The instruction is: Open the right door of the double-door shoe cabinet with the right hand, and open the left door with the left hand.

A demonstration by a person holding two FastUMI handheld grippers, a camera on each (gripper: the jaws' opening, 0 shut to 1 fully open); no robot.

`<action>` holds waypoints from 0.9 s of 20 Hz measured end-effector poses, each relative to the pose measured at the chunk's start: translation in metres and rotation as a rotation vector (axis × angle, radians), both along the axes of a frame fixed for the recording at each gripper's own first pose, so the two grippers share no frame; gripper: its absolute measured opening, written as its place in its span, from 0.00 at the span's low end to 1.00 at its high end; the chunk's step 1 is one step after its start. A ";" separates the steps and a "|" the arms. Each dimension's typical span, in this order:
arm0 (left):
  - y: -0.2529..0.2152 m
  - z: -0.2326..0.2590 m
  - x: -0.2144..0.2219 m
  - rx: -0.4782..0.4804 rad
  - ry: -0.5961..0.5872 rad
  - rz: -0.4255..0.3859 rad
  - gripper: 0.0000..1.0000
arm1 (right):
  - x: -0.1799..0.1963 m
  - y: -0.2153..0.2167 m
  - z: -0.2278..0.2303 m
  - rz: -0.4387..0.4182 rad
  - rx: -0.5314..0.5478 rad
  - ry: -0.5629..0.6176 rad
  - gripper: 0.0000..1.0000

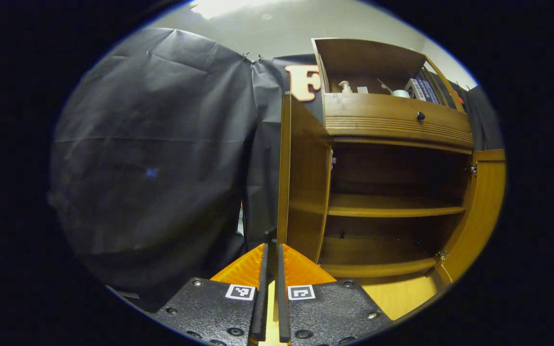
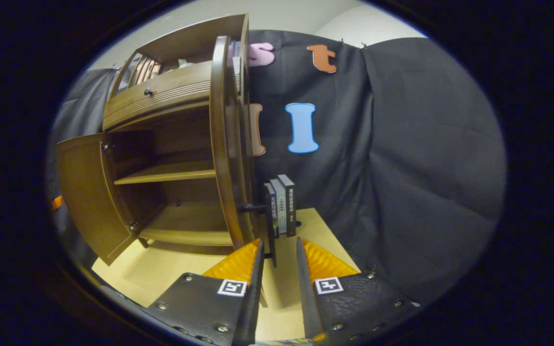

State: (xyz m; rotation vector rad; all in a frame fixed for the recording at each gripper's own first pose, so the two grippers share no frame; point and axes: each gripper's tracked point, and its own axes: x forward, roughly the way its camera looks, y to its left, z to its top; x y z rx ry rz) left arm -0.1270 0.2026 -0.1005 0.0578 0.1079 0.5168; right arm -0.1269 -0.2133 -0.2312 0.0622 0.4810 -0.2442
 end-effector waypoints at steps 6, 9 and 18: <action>-0.032 0.099 0.014 0.068 -0.146 -0.026 0.11 | 0.013 -0.016 0.097 -0.057 -0.075 -0.156 0.37; -0.058 0.123 0.034 0.064 -0.160 -0.073 0.11 | 0.021 0.003 0.144 -0.028 -0.086 -0.228 0.37; -0.175 0.156 0.082 0.050 -0.189 -0.333 0.02 | 0.051 0.114 0.216 0.186 -0.004 -0.379 0.42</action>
